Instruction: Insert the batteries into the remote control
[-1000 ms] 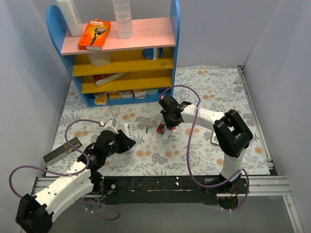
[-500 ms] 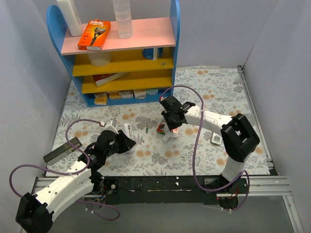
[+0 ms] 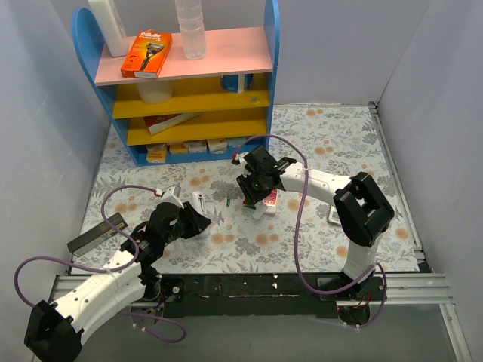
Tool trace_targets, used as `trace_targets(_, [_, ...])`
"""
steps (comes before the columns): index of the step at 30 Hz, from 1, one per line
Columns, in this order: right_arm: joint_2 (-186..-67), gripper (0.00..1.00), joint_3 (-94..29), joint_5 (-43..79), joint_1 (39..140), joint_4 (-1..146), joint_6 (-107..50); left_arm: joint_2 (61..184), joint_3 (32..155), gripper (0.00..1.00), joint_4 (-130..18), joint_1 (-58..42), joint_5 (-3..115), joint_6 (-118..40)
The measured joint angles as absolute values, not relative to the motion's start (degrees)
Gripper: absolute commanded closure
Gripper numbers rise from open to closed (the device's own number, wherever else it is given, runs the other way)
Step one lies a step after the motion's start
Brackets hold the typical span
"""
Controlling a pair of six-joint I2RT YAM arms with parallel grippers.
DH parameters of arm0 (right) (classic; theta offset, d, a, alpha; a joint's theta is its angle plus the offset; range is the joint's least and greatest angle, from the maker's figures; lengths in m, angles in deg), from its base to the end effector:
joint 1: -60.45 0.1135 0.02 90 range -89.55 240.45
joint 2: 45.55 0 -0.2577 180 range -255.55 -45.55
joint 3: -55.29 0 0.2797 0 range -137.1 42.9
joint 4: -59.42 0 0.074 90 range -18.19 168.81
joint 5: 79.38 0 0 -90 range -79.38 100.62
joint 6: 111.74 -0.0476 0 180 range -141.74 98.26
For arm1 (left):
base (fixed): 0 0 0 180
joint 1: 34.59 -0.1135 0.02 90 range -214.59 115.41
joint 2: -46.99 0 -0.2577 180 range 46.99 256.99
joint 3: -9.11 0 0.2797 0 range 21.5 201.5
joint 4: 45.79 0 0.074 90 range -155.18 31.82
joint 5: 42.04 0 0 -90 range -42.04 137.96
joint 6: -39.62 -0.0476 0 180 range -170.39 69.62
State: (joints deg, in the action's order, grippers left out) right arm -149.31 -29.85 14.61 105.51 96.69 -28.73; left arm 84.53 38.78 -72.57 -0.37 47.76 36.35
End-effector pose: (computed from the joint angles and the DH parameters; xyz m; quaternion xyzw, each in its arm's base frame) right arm 0.2904 0.2957 0.1739 -0.3213 0.8999 0.1585 0.2488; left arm 0.1595 -0.1083 0.1631 -0.3925 0.7939 -0.4034 0.2302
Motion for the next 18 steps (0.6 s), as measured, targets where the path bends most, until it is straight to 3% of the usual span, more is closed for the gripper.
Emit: trace_targets(18, [-155.7, 0.61, -31.9, 15.9, 107.2, 97.5, -20.3, 84.9, 38.8, 1.0, -72.5, -0.4, 47.7, 36.1])
